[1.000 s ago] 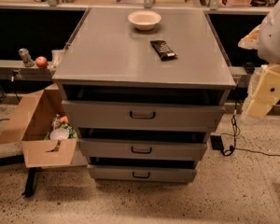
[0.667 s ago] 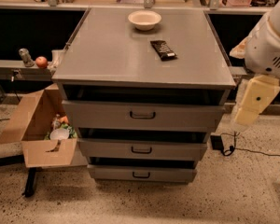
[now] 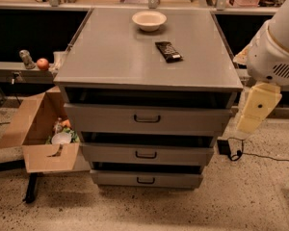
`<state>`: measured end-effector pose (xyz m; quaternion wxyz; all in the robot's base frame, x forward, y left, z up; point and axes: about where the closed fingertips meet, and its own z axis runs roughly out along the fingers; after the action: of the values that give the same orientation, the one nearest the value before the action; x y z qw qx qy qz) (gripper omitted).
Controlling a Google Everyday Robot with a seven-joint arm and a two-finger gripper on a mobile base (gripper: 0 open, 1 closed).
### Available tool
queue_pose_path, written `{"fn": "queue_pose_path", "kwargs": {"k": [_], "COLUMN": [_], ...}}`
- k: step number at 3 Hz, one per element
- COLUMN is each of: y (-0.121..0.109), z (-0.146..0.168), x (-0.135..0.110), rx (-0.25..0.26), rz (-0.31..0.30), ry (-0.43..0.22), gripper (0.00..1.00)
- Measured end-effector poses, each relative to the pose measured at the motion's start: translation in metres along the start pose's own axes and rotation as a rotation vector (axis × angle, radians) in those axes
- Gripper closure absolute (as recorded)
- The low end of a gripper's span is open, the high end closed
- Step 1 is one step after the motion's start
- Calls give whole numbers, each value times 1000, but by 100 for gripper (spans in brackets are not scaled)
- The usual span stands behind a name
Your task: Open bottom drawer
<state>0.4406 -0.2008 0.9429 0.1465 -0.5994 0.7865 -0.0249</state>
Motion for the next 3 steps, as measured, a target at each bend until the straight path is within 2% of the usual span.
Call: {"fn": "queue_pose_path", "kwargs": {"k": [1, 2, 3], "y": [8, 29, 50], "z": [36, 111, 179], "x": [-2, -21, -26], "rx": [22, -6, -93], "rz": [-54, -121, -137], "ry": [28, 33, -33], "gripper": [0, 0, 0]}}
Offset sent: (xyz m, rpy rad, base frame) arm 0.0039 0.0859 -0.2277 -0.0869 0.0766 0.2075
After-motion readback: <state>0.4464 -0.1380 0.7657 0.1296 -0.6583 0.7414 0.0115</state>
